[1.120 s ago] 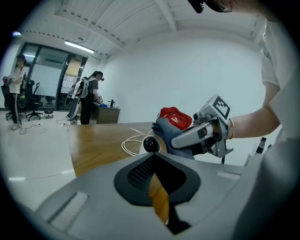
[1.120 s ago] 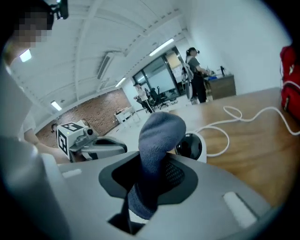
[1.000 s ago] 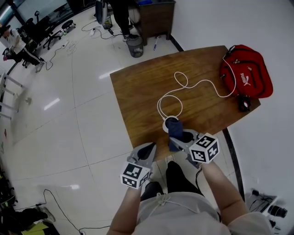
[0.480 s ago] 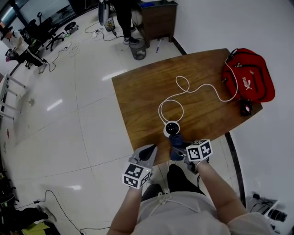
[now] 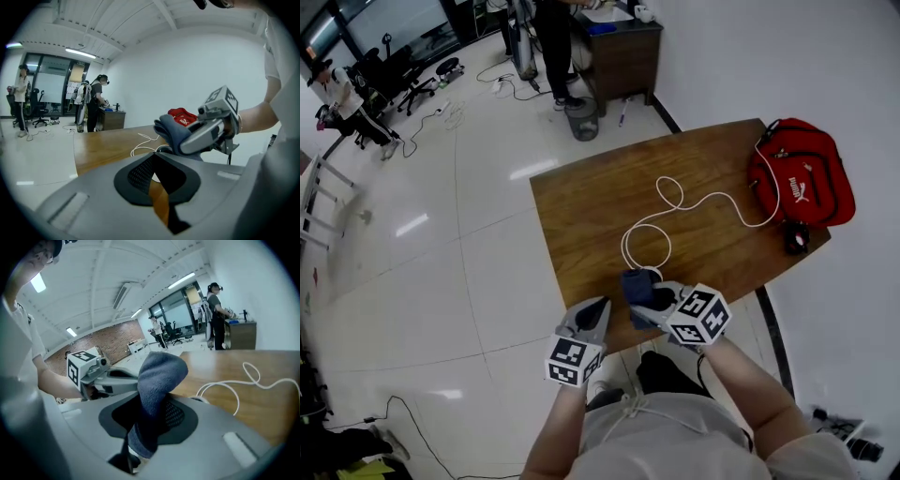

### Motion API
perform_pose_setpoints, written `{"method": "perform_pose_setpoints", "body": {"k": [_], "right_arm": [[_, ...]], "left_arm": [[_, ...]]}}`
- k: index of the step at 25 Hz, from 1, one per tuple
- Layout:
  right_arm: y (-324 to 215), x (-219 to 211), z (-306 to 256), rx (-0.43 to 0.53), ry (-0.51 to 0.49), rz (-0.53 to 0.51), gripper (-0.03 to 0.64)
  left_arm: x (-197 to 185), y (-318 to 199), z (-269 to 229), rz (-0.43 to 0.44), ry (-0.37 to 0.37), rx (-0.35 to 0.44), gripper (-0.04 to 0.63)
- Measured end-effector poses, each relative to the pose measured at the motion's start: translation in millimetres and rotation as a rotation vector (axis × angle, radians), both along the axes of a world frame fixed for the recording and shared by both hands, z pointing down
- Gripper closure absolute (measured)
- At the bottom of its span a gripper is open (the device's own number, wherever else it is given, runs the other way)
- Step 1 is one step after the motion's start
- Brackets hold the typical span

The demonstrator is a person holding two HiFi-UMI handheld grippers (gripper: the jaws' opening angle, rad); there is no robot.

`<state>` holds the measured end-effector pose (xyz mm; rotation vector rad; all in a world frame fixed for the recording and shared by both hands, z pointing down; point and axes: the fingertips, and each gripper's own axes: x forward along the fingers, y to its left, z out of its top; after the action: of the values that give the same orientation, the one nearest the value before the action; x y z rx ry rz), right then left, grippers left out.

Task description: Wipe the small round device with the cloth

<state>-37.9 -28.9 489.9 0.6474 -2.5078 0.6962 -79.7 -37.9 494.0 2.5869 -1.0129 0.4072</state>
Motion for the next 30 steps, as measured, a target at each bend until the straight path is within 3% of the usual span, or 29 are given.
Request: {"method": "perform_pose_setpoints", "body": {"k": [5, 11, 13, 22, 30], "right_arm": [[-47, 6, 10, 0.070, 0.045, 0.062, 0.509], [-77, 38, 13, -0.033, -0.180, 0.308, 0.508], [-83, 51, 14, -0.058, -0.212, 0.358, 0.506], [-87, 85, 7, -0.001, -0.110, 0.358, 0.506], [-80, 136, 38, -0.065, 0.025, 0.430, 0.506]], "left_arm": [[4, 0, 7, 0.000, -0.003, -0.022, 0.589], [12, -1, 9, 0.011, 0.006, -0.035, 0.589], [14, -4, 10, 0.011, 0.008, -0.037, 0.589], [29, -12, 14, 0.025, 0.016, -0.050, 0.589], [48, -20, 11, 0.060, 0.022, -0.043, 0.589]]}}
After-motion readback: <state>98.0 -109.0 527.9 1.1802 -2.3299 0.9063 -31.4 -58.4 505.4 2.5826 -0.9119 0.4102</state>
